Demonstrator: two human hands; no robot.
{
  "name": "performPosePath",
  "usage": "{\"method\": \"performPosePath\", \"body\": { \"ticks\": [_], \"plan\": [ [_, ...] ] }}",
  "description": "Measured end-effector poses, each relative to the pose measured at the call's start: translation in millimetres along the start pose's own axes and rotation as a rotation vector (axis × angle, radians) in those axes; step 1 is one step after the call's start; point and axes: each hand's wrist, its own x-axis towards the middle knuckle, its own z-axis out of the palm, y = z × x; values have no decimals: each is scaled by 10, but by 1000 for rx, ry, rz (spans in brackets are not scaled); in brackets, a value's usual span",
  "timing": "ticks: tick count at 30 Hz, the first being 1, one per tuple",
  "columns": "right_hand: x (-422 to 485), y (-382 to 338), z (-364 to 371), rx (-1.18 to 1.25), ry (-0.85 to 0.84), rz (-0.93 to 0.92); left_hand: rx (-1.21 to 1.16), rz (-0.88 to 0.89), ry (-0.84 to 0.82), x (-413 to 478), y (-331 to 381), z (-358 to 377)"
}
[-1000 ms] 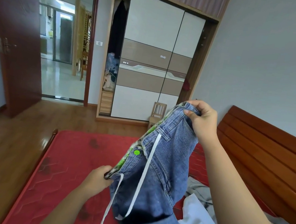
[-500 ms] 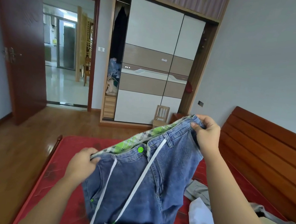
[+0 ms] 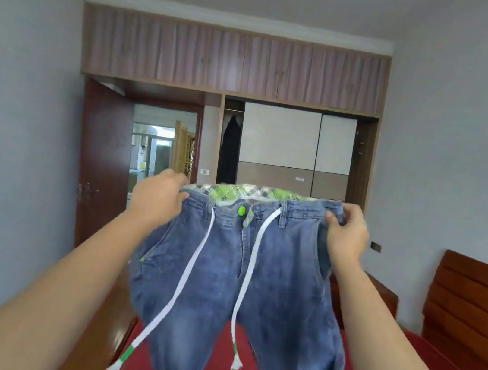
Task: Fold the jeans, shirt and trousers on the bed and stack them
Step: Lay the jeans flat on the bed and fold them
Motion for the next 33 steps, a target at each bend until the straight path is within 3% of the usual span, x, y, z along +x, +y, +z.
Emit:
{"method": "performPosePath", "body": {
  "ticks": [3, 7, 13, 22, 27, 33],
  "plan": [
    [-119, 126, 107, -104, -154, -9, 92, -16, -247, -71, -124, 79],
    [-211, 156, 256, -47, -160, 25, -256, -226, -278, -47, -247, 70],
    [-355, 110, 479, -27, -307, -44, -619, -454, -300, 17, -160, -68],
    [-826, -185, 673, 241, -417, -163, -1290, -797, -501, -186, 329, 111],
    [-1008, -258, 695, 384, -495, -136, -1528, -803, -463, -284, 606, 92],
    [-949, -221, 499, 631, -571, 57, -1553, -457, -417, -635, 662, -31]
  ]
}}
